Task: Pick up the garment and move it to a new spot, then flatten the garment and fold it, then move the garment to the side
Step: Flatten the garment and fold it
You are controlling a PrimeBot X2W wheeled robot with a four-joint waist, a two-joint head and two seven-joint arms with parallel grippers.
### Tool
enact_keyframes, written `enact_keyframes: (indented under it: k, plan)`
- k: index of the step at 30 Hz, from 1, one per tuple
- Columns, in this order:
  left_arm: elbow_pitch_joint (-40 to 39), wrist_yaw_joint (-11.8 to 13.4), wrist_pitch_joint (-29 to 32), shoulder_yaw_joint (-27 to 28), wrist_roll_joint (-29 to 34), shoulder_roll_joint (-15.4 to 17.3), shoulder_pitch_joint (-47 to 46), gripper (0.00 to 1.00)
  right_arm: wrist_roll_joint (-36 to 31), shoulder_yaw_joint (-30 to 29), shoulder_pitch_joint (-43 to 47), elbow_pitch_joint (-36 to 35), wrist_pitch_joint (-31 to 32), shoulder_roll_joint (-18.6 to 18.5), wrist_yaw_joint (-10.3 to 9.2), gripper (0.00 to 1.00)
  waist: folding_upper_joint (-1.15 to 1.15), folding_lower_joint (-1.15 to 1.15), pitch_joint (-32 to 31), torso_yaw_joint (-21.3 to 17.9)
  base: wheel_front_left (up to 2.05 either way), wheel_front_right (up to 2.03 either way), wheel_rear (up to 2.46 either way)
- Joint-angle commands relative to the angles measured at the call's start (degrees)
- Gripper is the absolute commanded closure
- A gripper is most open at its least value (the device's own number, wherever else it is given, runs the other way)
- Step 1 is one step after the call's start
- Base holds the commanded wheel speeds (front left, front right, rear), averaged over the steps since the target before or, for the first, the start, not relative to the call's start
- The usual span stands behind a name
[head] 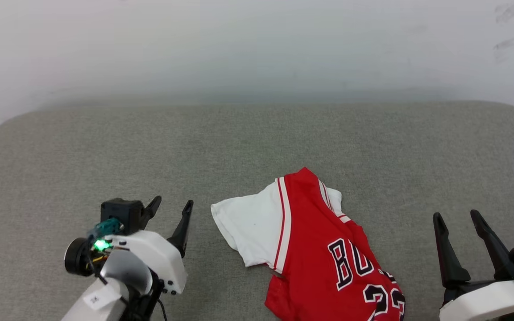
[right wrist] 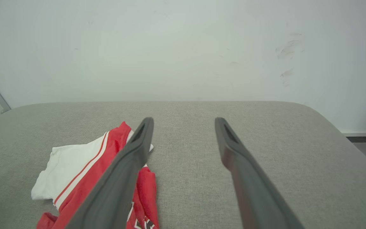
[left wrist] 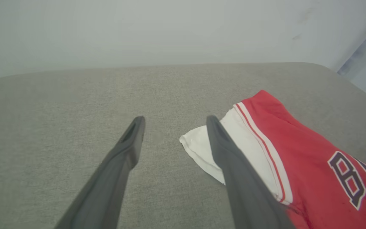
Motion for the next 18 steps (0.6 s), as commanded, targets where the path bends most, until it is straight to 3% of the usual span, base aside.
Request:
enact_keyframes:
  k: [1, 7, 18]
  plan:
    - [1.6, -1.4, 2.5, -0.7, -1.0, -0.1, -2.7, 0.0, 0.3, 0.0, -1.2, -0.2, -0.2, 0.1, -0.04, 0.0, 0.0, 0.0, 2.5, -2.0, 0.0, 0.0, 0.0]
    - [7.3, -5.2, 12.6, -2.8, -4.0, -0.5, -10.1, 0.0, 0.9, 0.2, -3.6, 1.0, -1.4, 0.1, -0.04, 0.0, 0.0, 0.0, 7.4, -5.5, 0.0, 0.0, 0.0]
    - [16.9, -8.2, 25.8, -7.4, -3.8, 0.7, -18.3, 0.0, 2.6, 1.2, -6.7, 3.7, -4.9, 0.1, -0.04, 0.0, 0.0, 0.0, 13.9, -8.7, 0.0, 0.0, 0.0]
